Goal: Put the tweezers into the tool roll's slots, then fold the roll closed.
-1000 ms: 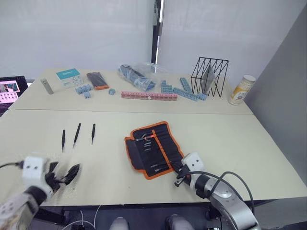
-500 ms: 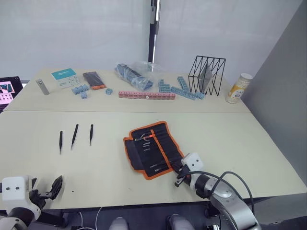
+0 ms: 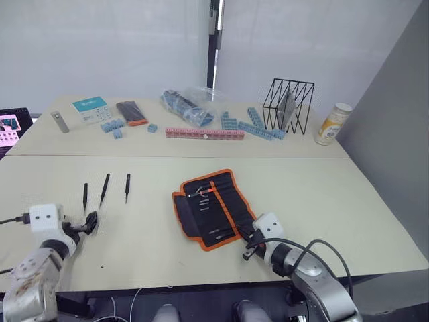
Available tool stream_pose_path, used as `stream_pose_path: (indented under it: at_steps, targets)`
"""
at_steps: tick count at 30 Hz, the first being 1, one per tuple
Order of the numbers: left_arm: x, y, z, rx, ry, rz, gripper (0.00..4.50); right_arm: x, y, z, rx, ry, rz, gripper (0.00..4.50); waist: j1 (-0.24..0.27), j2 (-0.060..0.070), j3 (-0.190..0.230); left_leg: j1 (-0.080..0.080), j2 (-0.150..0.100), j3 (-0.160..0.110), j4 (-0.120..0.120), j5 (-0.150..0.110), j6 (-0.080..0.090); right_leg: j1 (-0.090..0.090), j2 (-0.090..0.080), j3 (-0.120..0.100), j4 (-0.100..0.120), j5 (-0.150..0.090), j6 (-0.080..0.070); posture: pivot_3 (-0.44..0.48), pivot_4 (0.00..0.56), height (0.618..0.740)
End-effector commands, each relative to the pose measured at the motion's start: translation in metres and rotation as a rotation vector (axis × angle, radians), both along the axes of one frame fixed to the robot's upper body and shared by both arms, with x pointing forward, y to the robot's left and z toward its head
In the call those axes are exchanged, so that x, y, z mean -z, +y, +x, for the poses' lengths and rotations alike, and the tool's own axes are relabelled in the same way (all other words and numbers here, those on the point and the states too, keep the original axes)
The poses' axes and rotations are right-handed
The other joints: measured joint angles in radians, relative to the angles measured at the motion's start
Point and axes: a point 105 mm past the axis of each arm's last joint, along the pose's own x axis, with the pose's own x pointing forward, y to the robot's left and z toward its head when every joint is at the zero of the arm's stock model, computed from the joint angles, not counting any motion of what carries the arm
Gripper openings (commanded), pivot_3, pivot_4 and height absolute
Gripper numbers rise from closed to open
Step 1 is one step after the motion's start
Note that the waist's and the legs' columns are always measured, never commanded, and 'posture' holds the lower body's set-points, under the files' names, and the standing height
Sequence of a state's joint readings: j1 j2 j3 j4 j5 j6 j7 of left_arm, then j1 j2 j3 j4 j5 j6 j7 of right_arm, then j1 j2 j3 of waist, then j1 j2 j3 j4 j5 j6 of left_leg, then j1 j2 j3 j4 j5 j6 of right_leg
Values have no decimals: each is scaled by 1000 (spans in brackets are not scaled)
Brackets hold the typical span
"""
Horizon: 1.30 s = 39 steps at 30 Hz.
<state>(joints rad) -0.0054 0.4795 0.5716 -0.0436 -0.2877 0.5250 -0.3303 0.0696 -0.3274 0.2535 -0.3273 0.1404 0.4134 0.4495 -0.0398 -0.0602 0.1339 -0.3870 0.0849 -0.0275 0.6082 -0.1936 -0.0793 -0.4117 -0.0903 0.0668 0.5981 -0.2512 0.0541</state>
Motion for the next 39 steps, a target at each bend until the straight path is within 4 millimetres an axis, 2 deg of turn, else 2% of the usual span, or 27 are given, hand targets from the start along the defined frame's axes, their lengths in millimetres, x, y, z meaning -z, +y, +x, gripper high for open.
stream_pose_path:
  at_steps: [1,7,11,17,25,30,33,35,37,39]
  targets:
    - [0,0,18,14,25,25,4469,54,-14,-18,44,229,-95,0,1,0,0,0,0,0,0,0,0,0,0,0,0,0,0,0,150,717]
    - [6,-6,42,22,83,24,4469,54,-14,-18,51,227,-96,0,6,0,0,4,0,0,0,0,0,0,0,0,6,2,1,0,150,717]
    - [18,-17,44,34,147,-14,4469,53,-14,-18,53,226,-95,0,13,0,0,7,-1,0,0,0,0,0,0,0,11,2,1,0,150,717]
    - [25,-28,38,32,172,-59,2630,53,-14,-17,55,224,-95,0,20,3,-1,9,-1,0,0,0,0,2,-1,0,11,2,1,0,150,717]
    - [17,-25,40,-14,134,-86,26,53,-13,-20,55,230,-89,0,22,3,-1,10,-1,0,0,0,0,2,-1,0,10,2,1,0,150,717]
    - [12,-22,44,-24,116,-81,26,53,-14,-19,56,229,-93,0,24,3,-1,9,-1,0,0,0,0,2,-1,0,8,2,1,0,150,717]
    - [-5,-15,48,-21,62,-38,26,53,-14,-19,55,229,-95,0,24,4,-1,9,-1,0,0,0,0,2,-1,0,8,2,1,0,150,717]
    - [-37,-12,51,28,-50,69,26,53,-15,-18,55,229,-97,0,23,1,0,8,-1,-1,0,0,0,1,-1,-1,7,2,1,0,150,717]
    - [-64,-17,54,83,-137,100,26,53,-15,-18,53,229,-99,0,22,-3,0,2,-1,-1,0,0,0,-6,-1,-1,7,2,1,0,150,717]
    - [-79,-24,54,130,-177,115,26,53,-15,-18,50,229,-99,0,22,-5,1,-1,-1,-1,0,0,0,-8,-1,-1,7,2,1,0,150,717]
